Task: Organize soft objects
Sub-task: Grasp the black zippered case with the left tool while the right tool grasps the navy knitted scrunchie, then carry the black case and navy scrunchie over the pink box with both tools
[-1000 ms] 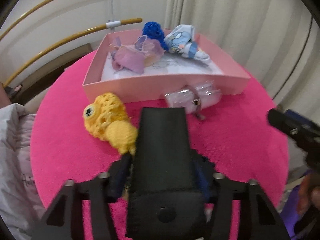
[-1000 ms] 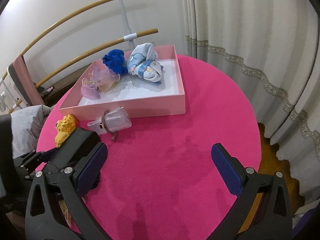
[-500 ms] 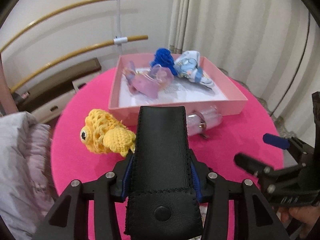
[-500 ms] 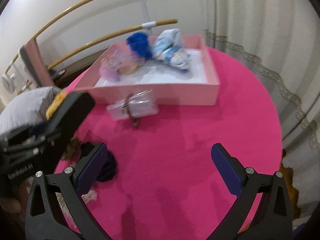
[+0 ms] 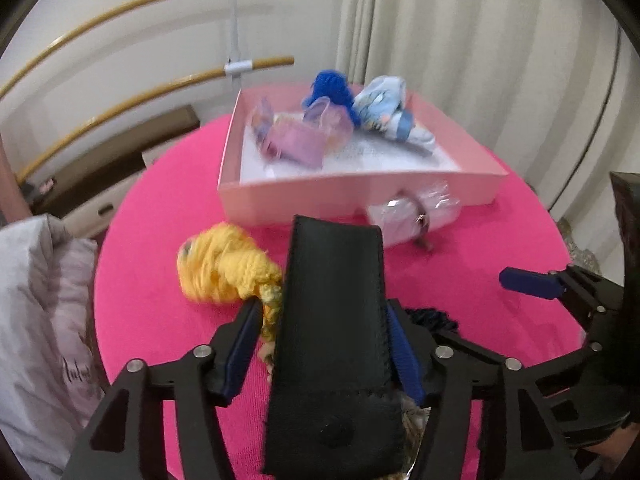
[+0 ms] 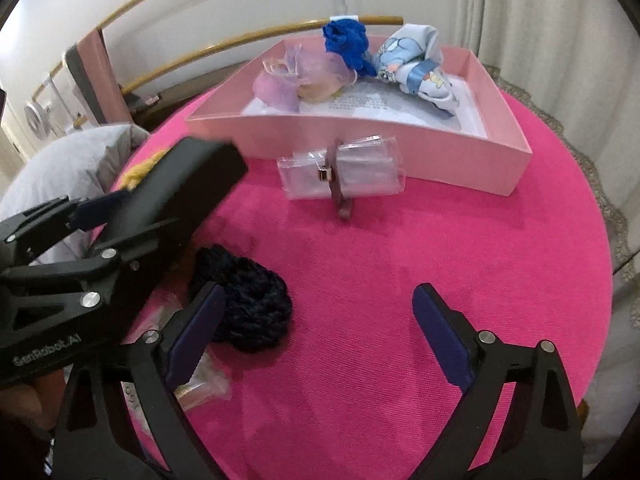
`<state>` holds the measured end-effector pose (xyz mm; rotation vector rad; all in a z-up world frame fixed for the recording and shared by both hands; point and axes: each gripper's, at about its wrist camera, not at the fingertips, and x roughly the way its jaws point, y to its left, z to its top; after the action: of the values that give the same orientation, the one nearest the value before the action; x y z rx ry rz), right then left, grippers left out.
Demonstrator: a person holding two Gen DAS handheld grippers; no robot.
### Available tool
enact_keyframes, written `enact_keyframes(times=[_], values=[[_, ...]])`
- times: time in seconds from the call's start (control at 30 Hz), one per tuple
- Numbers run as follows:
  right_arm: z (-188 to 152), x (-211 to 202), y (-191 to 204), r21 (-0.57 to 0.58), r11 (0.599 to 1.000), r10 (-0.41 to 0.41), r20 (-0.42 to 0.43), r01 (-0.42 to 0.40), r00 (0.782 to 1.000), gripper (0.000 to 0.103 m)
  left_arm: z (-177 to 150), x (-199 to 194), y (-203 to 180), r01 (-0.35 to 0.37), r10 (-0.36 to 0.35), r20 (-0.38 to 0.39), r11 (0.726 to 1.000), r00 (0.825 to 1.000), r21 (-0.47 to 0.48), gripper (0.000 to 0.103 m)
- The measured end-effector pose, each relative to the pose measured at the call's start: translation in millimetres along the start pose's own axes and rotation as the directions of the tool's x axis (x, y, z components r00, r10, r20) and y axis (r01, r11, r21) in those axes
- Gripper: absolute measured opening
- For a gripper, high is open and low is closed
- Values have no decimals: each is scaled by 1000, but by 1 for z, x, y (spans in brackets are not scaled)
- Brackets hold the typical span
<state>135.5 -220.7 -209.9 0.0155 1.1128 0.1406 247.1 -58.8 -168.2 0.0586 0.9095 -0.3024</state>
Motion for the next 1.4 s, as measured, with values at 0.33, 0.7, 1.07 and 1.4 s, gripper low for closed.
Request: enact_keyframes(times=[0.33, 0.7, 1.07, 1.4], values=[[1, 13, 10, -55, 998, 22, -30, -24, 999, 89, -6, -8, 5, 33, -34, -18, 999, 999, -16, 50], [-1, 5, 14, -81, 997, 15, 2, -15, 1000, 17, -2, -32, 15, 74, -72, 27, 995, 997, -65, 41], [-4, 0, -4, -39, 999, -16, 7, 17, 1000, 19, -11, -22, 9, 73, -75, -25, 995, 997, -74, 56], [-3, 2, 2, -47, 999, 6, 12, -5, 1000, 12, -9, -26, -2, 75, -75, -2, 996, 997, -45, 40]])
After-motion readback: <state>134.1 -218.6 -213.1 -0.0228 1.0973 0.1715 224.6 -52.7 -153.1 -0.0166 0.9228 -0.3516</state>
